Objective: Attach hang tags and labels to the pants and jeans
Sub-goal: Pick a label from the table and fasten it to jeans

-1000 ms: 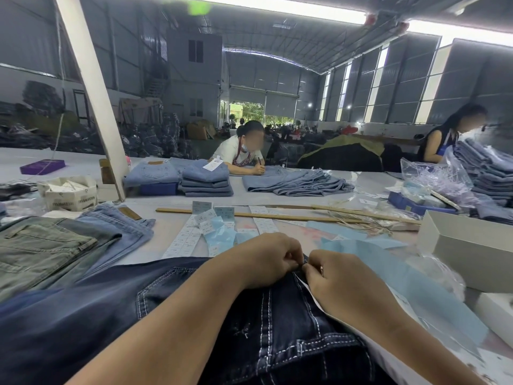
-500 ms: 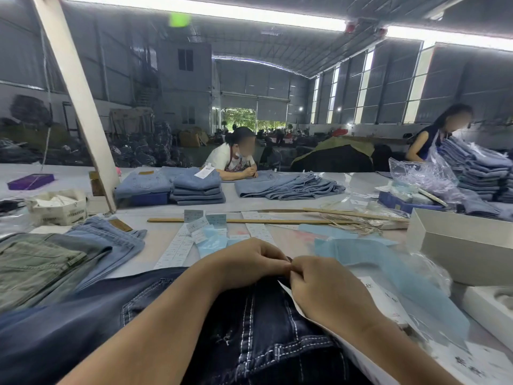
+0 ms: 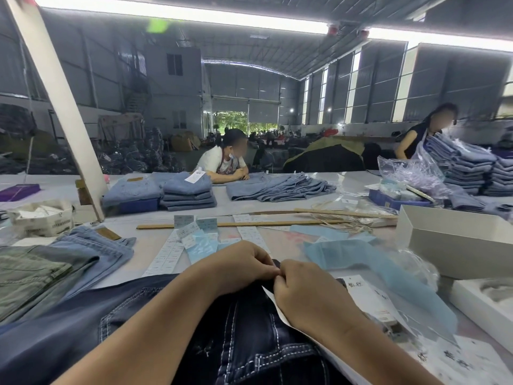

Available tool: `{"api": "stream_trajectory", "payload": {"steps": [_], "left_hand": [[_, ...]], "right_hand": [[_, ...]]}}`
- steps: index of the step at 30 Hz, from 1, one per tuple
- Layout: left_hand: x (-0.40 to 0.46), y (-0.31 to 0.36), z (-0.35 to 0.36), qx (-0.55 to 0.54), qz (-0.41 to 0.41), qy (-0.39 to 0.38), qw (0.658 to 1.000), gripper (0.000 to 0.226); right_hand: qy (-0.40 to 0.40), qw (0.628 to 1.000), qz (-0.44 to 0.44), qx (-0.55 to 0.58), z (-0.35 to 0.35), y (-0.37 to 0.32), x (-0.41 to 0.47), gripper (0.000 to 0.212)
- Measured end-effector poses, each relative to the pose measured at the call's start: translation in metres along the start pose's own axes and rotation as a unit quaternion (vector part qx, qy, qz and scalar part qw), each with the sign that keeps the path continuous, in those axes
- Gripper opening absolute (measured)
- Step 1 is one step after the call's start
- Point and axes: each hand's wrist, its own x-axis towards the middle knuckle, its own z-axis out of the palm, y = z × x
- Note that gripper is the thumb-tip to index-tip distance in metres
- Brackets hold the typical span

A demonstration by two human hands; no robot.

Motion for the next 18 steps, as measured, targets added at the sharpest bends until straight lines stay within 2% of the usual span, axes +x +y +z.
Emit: {"api": "stream_trajectory", "payload": {"steps": [10, 18], "left_hand": [[0.0001, -0.0009, 0.0082, 0.018, -0.006, 0.020, 1.000, 0.014], [-0.0042, -0.0030, 0.0047, -0.098, -0.017, 0.045, 0.994, 0.019]], "right_hand": [[0.049, 0.998, -0.016, 0.034, 0.0051, 0.0056, -0.0035, 0.015], [0.120, 0.992, -0.043, 0.009, 0.0040, 0.0040, -0.0010, 0.018]]}}
